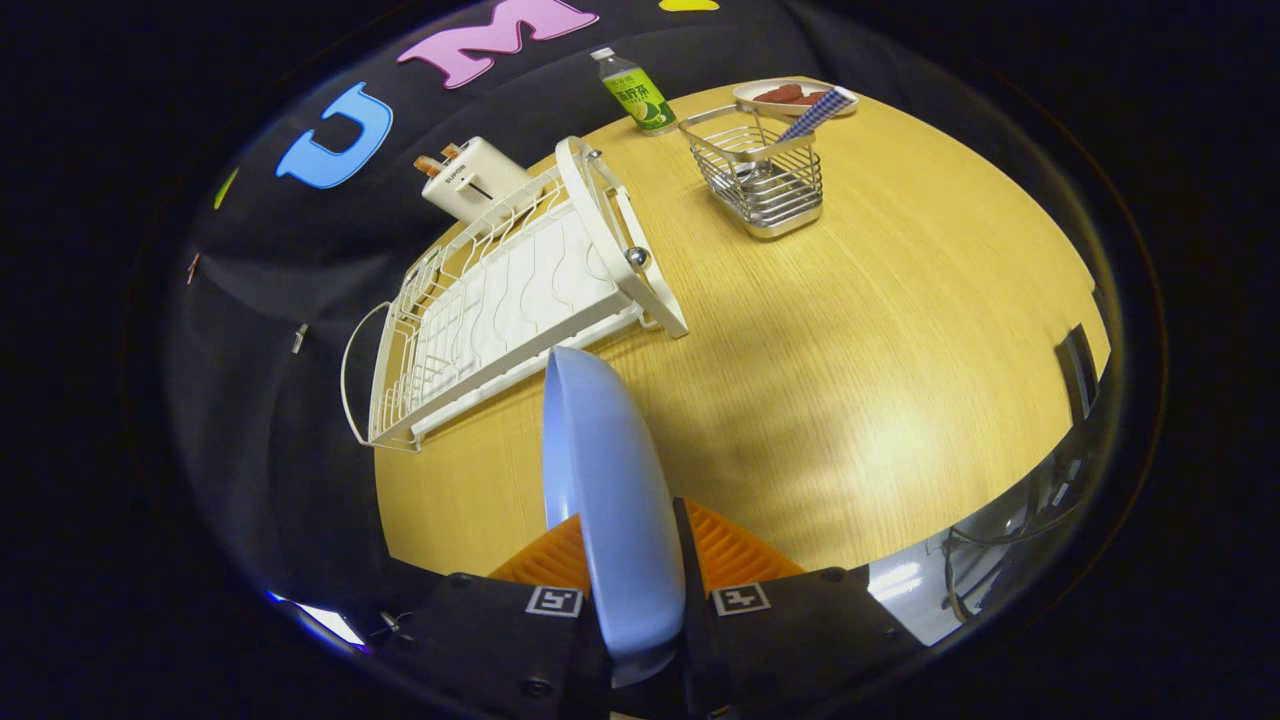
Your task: Take the plate from the dish rack, then take the spoon from the basket and place it into the plate.
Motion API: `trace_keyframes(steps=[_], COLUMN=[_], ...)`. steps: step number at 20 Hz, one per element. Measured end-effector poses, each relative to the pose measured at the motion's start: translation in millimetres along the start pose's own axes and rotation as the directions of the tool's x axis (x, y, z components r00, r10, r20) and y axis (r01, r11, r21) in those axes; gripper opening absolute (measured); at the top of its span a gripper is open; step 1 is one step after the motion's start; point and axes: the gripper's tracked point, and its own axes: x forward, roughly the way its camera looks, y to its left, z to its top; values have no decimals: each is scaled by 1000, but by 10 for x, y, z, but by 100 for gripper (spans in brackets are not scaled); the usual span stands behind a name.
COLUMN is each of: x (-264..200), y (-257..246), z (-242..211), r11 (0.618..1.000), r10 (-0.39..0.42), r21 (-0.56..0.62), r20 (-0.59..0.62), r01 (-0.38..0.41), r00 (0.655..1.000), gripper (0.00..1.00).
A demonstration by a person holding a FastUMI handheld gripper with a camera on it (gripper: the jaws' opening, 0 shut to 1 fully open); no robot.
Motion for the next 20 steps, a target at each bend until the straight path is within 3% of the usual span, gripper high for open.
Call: trace_keyframes(steps=[3,5,8,9,12,15,20], x=[89,124,168,158,189,176,132], y=[-60,-124,-253,-280,-365,-454,-566], z=[32,70,80,85,134,155,226], r11=[1000,998,993,992,987,976,952], r10=[-20,-44,-97,-106,-143,-185,-249], r21=[-12,-35,-62,-70,-77,-114,-176], r20=[-9,-6,-4,-6,1,6,23], r01=[20,44,97,105,143,184,249], r00=[1000,999,995,994,990,983,968], gripper=[35,46,51,59,62,74,78])
